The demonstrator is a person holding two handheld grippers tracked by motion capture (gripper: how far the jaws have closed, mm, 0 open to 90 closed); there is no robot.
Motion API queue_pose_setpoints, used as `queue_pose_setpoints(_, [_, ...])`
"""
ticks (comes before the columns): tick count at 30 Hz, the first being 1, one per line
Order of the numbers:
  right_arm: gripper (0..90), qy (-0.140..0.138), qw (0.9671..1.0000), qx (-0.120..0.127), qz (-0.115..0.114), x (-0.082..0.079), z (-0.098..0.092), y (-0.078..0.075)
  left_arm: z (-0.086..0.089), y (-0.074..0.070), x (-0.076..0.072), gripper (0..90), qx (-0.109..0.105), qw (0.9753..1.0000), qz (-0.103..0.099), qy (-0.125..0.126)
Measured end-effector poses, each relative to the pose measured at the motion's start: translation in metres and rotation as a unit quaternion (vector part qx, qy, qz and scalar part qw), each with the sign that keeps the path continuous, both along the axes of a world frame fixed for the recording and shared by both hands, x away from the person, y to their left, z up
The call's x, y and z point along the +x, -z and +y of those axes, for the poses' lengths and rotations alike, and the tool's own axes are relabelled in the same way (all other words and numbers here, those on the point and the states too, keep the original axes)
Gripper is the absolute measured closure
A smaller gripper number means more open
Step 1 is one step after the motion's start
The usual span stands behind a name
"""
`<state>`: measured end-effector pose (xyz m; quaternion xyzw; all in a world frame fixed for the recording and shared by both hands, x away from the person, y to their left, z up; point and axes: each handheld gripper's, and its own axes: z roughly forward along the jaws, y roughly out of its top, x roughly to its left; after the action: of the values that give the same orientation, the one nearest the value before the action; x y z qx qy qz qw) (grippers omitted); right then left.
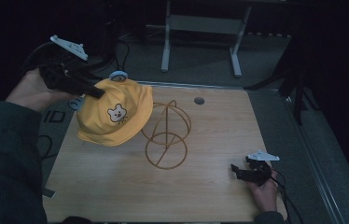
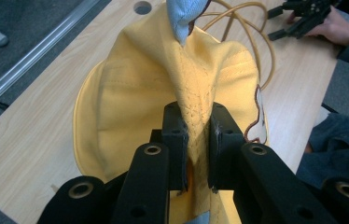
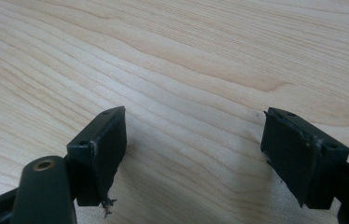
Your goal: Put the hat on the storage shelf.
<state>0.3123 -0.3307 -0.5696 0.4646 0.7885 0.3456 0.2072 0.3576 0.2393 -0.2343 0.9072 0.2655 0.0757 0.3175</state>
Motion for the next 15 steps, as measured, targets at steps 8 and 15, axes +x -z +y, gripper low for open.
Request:
queue_pose_setpoints(8, [22.3,0.0,1.0,0.0,0.0,0.0,0.0001,0.0,-0.0036,-0.0064,-0.0004,79.5,-0.009,0.9999,-0.002,0.007])
queue_pose_setpoints(15, [22.3,0.0,1.0,0.0,0.0,0.0,0.0001,0.0,-0.0099,-0.0095,0.0013,79.4,-0.019,0.9998,-0.003,0.01])
